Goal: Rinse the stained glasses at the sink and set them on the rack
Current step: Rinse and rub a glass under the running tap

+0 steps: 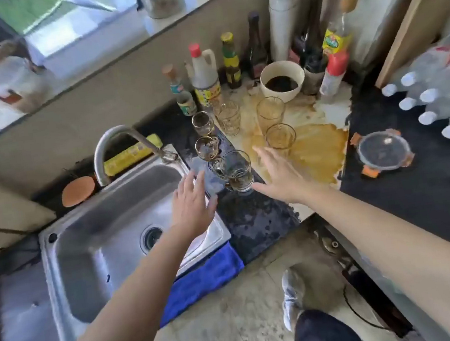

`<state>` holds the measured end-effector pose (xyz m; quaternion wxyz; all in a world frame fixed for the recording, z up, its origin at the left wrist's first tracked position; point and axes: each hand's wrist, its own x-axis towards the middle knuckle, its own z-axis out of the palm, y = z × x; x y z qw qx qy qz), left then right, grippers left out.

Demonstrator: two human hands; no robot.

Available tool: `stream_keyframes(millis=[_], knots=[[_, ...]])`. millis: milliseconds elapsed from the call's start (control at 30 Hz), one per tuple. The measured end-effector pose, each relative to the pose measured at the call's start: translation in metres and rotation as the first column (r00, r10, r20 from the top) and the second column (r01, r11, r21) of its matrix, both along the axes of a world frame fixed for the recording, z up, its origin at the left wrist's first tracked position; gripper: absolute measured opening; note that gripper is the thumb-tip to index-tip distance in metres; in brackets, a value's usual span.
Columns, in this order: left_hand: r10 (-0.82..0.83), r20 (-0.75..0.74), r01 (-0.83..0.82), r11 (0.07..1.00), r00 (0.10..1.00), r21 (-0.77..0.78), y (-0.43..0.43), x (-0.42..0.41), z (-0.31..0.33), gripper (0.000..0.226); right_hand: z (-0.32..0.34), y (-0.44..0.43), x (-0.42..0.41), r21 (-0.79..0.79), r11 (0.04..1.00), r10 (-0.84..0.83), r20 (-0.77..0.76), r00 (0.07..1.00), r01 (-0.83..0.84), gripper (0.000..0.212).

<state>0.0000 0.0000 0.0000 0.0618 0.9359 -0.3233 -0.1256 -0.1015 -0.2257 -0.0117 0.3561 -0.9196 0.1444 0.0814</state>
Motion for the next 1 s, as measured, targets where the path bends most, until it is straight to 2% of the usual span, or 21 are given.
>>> stream_keyframes(millis=[200,333,467,600,667,800,900,1000], knots=[[0.106,-0.240,-0.119,0.992,0.965,-0.040,-0.036,0.029,-0.039,0.065,-0.025,0.001,0.027,0.031,0.998,0.059,-0.039,0.997,-0.058,0.105],[0.131,-0.320,-0.179,0.976,0.938,-0.125,-0.039,0.033,-0.048,0.060,-0.027,0.011,0.036,0.044,0.997,-0.056,-0.001,0.998,0.056,0.103],[0.066,-0.364,-0.123,0.983,0.929,-0.137,-0.023,0.029,-0.055,0.067,-0.025,0.028,0.047,-0.053,0.983,-0.179,-0.029,0.983,0.177,0.101],[-0.043,-0.385,-0.008,0.991,0.922,-0.131,0.011,0.039,-0.062,0.072,-0.009,0.055,0.060,-0.235,0.966,-0.122,-0.029,0.992,0.112,0.086],[-0.108,-0.414,0.059,0.990,0.904,-0.128,0.031,0.046,-0.059,0.072,-0.001,0.069,0.058,-0.270,0.955,-0.136,-0.041,0.990,0.120,0.082],[-0.215,-0.415,0.124,0.964,0.884,-0.236,0.087,0.063,-0.041,0.063,0.018,0.117,0.049,-0.114,0.940,-0.325,-0.011,0.946,0.322,0.082],[-0.257,-0.400,0.144,0.946,0.880,-0.291,0.132,0.087,-0.034,0.061,0.027,0.159,0.057,0.006,0.922,-0.388,-0.002,0.922,0.388,0.082],[-0.253,-0.449,0.119,0.945,0.857,-0.306,0.178,0.110,-0.036,0.076,0.026,0.200,0.074,0.148,0.890,-0.434,-0.017,0.901,0.432,0.080]])
